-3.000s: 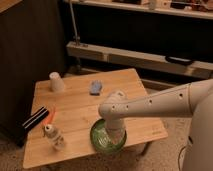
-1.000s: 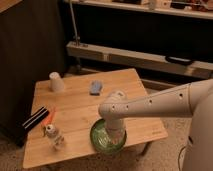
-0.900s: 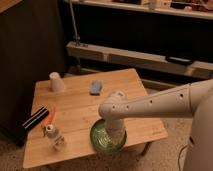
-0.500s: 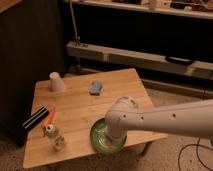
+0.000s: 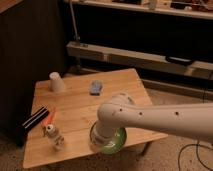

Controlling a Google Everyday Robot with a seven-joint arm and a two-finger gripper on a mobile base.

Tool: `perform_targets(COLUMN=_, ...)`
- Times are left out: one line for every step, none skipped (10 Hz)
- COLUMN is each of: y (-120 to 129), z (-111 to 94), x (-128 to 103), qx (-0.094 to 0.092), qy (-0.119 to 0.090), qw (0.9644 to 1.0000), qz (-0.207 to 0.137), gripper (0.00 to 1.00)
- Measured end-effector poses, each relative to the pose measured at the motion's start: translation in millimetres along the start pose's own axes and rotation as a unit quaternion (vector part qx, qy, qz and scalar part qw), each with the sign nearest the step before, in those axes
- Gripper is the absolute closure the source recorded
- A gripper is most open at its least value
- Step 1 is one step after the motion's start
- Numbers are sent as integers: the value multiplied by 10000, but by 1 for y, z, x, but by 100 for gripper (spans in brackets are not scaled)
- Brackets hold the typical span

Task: Knock the bottle over

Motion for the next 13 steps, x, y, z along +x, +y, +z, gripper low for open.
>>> perform_targets(y=9, z=12, x=-17, qx=-143, qy=43, qw=9997, qz=-192, gripper=96)
perform_targets(y=26, z=25, x=-30, qx=-339, qy=143, qw=9985, qz=-405, gripper=96)
perform_targets(y=43, z=33, x=-37, qx=-505, qy=252, qw=9967, qz=-579, gripper=96)
perform_targets(y=60, z=38, x=-44, qx=-664, qy=343, qw=9946, qz=-723, gripper=96)
perform_targets(y=78, z=43, x=-51, qx=-888, qy=451, qw=9911, qz=-885, gripper=96)
perform_targets(y=88, z=47, x=-58, qx=-1015, qy=492, qw=9881, qz=-1045, gripper=96)
perform_targets(y=93, z=49, x=-63, qx=-1093, qy=523, qw=9855, qz=-1185, gripper=96)
perform_targets(y=95, z=50, x=-72, qx=-1143, qy=504, qw=9832, qz=-1329, gripper=96)
perform_targets(y=95, z=50, x=-80, qx=-1144, qy=468, qw=9819, qz=-1438, gripper=96)
perform_targets(y=94, z=51, x=-85, qx=-1142, qy=450, qw=9814, qz=-1476, gripper=96)
perform_targets(y=92, z=52, x=-96, qx=-1112, qy=405, qw=9812, qz=-1527, gripper=96)
perform_targets(y=89, z=53, x=-106, qx=-1029, qy=370, qw=9826, qz=-1501, gripper=96)
perform_targets(y=84, z=52, x=-115, qx=-945, qy=320, qw=9846, qz=-1437, gripper=96)
